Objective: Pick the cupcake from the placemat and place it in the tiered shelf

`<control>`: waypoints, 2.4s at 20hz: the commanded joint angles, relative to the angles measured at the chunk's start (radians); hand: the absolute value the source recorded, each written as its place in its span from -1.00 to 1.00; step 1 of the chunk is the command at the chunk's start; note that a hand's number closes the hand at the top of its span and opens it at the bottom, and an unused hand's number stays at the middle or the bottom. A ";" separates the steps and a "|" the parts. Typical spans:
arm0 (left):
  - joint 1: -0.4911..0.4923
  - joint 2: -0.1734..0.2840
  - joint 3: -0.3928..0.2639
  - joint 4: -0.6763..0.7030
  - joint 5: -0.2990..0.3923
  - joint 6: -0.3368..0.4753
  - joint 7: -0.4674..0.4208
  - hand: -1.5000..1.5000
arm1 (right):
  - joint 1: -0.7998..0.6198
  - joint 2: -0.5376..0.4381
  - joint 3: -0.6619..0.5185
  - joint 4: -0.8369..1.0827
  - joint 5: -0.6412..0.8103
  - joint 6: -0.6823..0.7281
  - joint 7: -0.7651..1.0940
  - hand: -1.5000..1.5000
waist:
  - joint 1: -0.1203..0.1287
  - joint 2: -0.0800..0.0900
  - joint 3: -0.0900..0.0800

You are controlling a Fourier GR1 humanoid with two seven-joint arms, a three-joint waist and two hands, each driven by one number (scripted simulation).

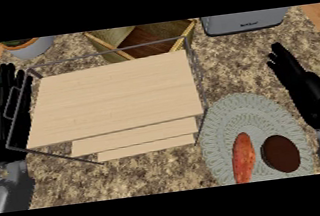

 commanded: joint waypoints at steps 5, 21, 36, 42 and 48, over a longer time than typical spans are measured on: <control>0.164 0.060 -0.017 0.176 0.026 -0.060 0.176 0.00 | 0.174 -0.203 -0.266 -0.051 -0.025 0.093 -0.254 1.00 | -0.060 -0.005 -0.035; 0.144 0.000 -0.073 0.348 0.037 -0.187 0.206 0.00 | 0.606 -0.394 -0.411 0.166 -0.003 0.524 -0.603 -1.00 | 0.000 0.000 -0.040; 0.138 -0.026 -0.061 0.310 0.011 -0.197 0.230 0.00 | 0.607 -0.375 -0.375 -0.449 0.079 0.280 0.175 -1.00 | 0.026 0.002 -0.039; 0.098 -0.059 -0.074 0.349 -0.025 -0.191 0.230 0.00 | 0.408 -0.359 -0.191 -0.433 0.261 0.231 0.437 -1.00 | 0.040 0.005 -0.038; 0.085 -0.039 -0.028 0.375 -0.012 -0.246 0.232 0.00 | 0.382 -0.258 -0.017 -0.461 0.437 0.258 0.549 -1.00 | 0.031 0.003 -0.038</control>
